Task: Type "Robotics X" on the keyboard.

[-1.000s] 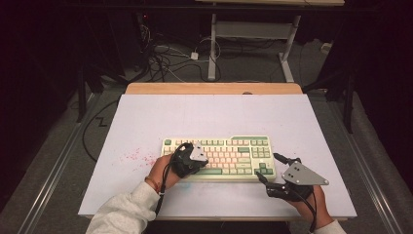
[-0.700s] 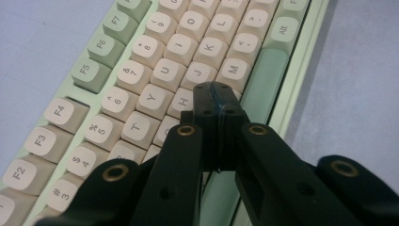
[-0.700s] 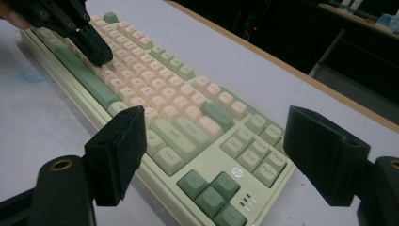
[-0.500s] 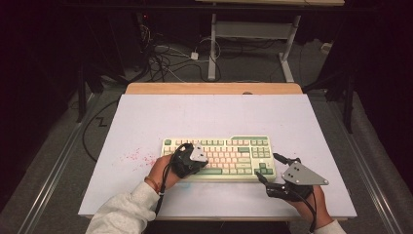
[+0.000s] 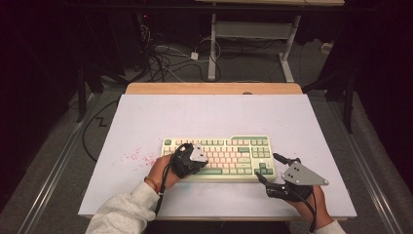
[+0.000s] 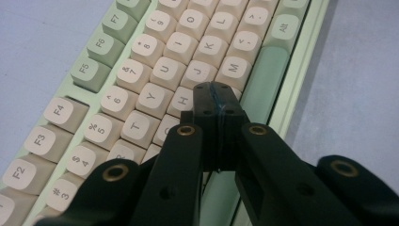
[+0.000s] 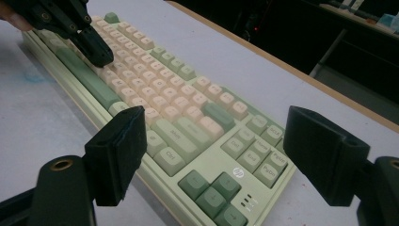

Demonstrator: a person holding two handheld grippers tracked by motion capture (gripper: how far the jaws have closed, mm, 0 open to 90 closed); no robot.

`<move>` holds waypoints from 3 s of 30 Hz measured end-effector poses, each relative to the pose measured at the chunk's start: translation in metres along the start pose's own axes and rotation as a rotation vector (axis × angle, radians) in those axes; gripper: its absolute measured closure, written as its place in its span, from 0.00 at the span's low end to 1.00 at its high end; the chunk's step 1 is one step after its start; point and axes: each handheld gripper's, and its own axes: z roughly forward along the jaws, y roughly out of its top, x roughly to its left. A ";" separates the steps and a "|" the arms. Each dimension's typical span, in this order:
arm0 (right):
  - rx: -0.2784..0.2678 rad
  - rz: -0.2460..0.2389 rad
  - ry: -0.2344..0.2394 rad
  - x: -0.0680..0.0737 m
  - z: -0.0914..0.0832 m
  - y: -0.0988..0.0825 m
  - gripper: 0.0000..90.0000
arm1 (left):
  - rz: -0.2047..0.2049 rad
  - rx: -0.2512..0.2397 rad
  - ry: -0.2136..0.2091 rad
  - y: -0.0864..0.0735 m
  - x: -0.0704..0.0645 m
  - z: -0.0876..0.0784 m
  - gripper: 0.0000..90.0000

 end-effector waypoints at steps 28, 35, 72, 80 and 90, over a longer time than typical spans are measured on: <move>-0.001 -0.002 -0.006 -0.003 -0.001 0.001 0.26 | -0.001 -0.203 0.125 -0.024 0.003 -0.041 0.54; 0.001 0.000 -0.003 -0.004 -0.001 0.002 0.26 | -0.050 -0.255 0.212 -0.040 0.002 -0.049 0.27; 0.145 -0.064 0.226 0.008 0.070 0.043 1.00 | -0.174 -0.255 0.272 -0.122 -0.015 -0.069 0.21; 0.184 -0.100 0.247 0.018 0.103 0.056 1.00 | -0.172 -0.251 0.267 -0.122 -0.016 -0.068 0.21; 0.270 -0.122 0.246 0.026 0.136 0.055 1.00 | -0.169 -0.247 0.259 -0.123 -0.016 -0.068 0.21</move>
